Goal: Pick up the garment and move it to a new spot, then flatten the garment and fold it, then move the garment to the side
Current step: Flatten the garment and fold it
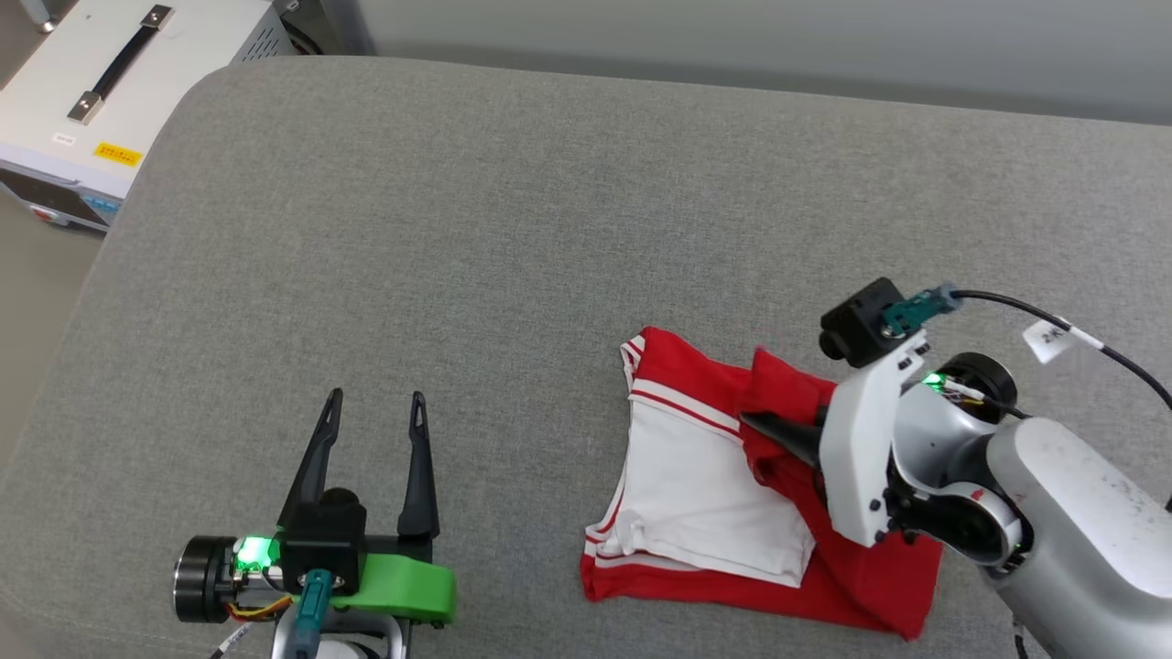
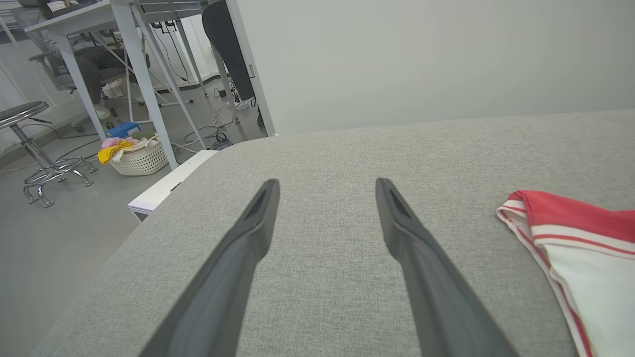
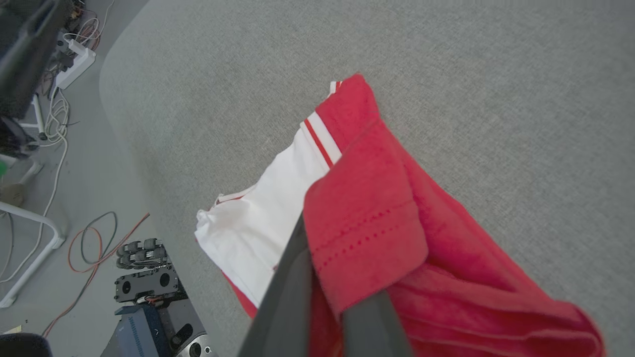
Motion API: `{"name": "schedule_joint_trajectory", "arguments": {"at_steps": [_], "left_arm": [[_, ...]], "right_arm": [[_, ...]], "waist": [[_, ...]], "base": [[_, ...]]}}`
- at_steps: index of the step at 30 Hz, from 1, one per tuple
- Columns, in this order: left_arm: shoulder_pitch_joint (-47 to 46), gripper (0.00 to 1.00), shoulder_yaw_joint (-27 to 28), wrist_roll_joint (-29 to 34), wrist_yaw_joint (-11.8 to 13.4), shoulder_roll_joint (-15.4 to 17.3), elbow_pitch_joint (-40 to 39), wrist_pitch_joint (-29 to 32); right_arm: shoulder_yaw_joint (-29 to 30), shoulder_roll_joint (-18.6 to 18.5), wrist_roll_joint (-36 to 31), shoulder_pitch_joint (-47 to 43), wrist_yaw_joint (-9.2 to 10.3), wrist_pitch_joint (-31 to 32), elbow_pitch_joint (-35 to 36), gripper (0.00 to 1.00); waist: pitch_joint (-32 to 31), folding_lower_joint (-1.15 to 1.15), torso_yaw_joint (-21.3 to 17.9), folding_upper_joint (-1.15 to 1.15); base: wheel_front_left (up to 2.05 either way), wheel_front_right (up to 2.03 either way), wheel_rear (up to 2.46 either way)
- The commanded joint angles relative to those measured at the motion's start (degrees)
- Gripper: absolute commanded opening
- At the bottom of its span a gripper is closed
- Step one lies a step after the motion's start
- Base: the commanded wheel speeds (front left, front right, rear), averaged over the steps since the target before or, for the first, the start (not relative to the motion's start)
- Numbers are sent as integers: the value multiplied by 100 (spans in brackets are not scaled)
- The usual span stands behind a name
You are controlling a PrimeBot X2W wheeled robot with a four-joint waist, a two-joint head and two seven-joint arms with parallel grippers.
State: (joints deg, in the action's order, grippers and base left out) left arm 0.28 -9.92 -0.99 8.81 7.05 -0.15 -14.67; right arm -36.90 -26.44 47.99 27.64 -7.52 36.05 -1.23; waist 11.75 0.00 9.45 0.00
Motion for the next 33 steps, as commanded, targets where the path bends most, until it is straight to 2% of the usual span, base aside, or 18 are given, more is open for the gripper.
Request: {"name": "schedule_joint_trajectory", "arguments": {"at_steps": [1,8,15,16,17,18,19,26,30,33], "left_arm": [[-128,100,-12,32,-17,-34,10,-33],[-256,100,-88,34,-35,-99,37,-33],[-326,100,-114,21,-22,-153,87,-33],[-325,100,-109,21,-19,-155,94,-33],[-311,100,-96,19,-11,-155,103,-33],[-292,100,-82,16,-5,-153,112,-33],[-272,100,-69,9,-4,-153,120,-33],[-149,100,-14,25,-24,-93,137,-33],[-58,100,0,47,-29,-39,117,-33],[-1,100,-8,59,-30,-11,99,-33]], "right_arm": [[-113,95,-56,189,3,-97,-112,0],[-809,507,-333,813,3,-488,-970,0],[-1285,630,-589,989,3,-831,-2046,0],[-1323,646,-572,977,3,-889,-2128,19],[-1382,667,-524,954,3,-943,-2186,47],[-1448,665,-508,954,3,-999,-2185,90],[-1495,639,-518,970,3,-1122,-2155,100],[-1241,329,-698,881,3,-2169,-1544,100],[-675,155,-999,630,3,-2735,-1187,100],[-96,123,-1496,338,3,-3237,-1060,100]], "waist": [[64,0,55,0],[214,0,191,0],[284,0,280,0],[271,0,276,0],[238,0,258,0],[206,0,238,0],[166,0,213,0],[-163,0,-18,0],[-321,0,-212,0],[-420,0,-342,0]], "base": [[0,0,0],[0,0,0],[0,0,0],[0,0,0],[0,0,0],[0,0,0],[0,0,0],[0,0,0],[0,0,0],[0,0,0]]}}
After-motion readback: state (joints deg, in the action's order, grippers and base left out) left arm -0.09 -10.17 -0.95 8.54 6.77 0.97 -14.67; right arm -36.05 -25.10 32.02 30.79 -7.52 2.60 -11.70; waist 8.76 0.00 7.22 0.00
